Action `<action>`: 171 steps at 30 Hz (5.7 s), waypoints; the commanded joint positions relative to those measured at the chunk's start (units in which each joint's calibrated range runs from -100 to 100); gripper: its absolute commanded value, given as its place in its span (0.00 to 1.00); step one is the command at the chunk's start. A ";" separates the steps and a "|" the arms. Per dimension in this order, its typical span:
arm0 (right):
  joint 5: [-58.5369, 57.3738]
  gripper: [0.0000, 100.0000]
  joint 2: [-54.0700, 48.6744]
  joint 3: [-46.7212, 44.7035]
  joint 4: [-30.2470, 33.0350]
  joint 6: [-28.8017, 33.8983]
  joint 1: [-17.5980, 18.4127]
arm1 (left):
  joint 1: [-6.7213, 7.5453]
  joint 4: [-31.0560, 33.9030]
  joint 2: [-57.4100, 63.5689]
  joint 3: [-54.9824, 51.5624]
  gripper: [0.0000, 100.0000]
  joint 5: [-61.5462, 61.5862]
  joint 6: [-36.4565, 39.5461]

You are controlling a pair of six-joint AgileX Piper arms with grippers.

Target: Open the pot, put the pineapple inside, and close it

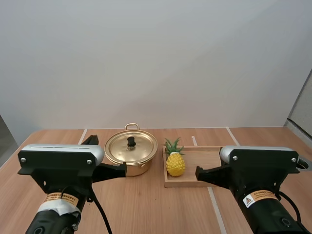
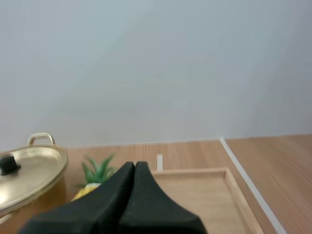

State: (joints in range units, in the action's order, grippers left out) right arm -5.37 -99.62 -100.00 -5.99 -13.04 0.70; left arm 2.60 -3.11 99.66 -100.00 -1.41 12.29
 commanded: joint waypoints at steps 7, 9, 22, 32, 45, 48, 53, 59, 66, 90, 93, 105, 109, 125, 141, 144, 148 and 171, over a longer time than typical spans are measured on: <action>29.55 0.00 -0.38 2.15 0.77 -0.37 -0.20 | 0.33 8.99 0.34 0.40 0.00 -29.46 -3.80; 28.01 0.00 -0.38 5.13 0.77 -0.37 -0.20 | 0.33 9.36 0.34 3.32 0.00 -29.83 -3.82; 20.77 0.00 -0.38 22.51 12.29 -3.76 -0.20 | 0.33 9.36 -1.90 24.86 0.00 -5.93 -3.82; 5.37 0.00 10.82 38.66 11.29 -3.76 -0.20 | 0.33 9.36 -11.52 40.07 0.00 -4.10 -3.82; -1.18 0.00 24.42 55.12 8.50 -3.76 -0.20 | 0.33 9.36 -23.85 54.50 0.00 1.99 -3.82; -4.20 0.00 26.49 57.03 8.10 -3.76 -0.20 | 0.33 9.36 -27.14 58.27 0.00 8.80 -3.82; -3.92 0.00 27.69 57.60 8.10 -3.76 -0.20 | 0.33 9.36 -30.59 62.68 0.00 15.26 -3.82; -4.10 0.00 28.05 57.60 8.10 -3.76 -0.20 | 0.33 9.36 -34.58 68.43 0.00 23.80 -3.92; -6.67 0.00 30.18 57.60 8.10 -3.76 -0.20 | 0.33 9.36 -39.10 71.98 0.00 36.06 -4.33; -13.85 0.00 33.83 57.60 8.02 -3.76 -0.20 | 0.33 1.18 -58.37 87.78 0.00 73.91 -12.13; -13.85 0.00 33.83 57.60 8.02 -3.76 -0.20 | 0.33 -0.31 -59.83 87.78 0.00 76.14 -13.17; -14.44 0.00 33.83 57.60 8.02 -3.76 -0.20 | 0.33 -7.04 -65.83 87.78 0.00 87.59 -17.26; -14.44 0.00 33.83 57.60 8.02 -3.76 -0.20 | 0.33 -7.08 -65.98 87.78 0.00 87.41 -17.26; -15.35 0.00 33.83 57.60 8.02 -3.76 -0.20 | 0.33 -7.08 -66.08 87.78 0.00 90.25 -17.35; -16.37 0.00 33.83 57.60 8.02 -3.76 -0.20 | 0.33 -6.97 -66.08 87.27 0.25 94.82 -21.24; -16.37 0.00 33.83 57.60 8.02 -3.76 -0.20 | 0.33 -7.48 -66.08 87.27 0.87 94.61 -23.86; -16.37 0.00 33.83 57.60 8.02 -3.76 -0.20 | 0.33 -5.99 -67.10 87.27 1.00 94.19 -22.22; -19.82 0.00 33.83 57.60 5.99 -3.76 -0.20 | 0.41 -9.13 -77.51 78.84 1.00 92.02 -21.21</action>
State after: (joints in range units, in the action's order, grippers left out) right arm -25.22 -65.55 -42.88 0.38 -16.56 0.70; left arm 2.69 -11.06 22.88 -18.59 93.88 -9.28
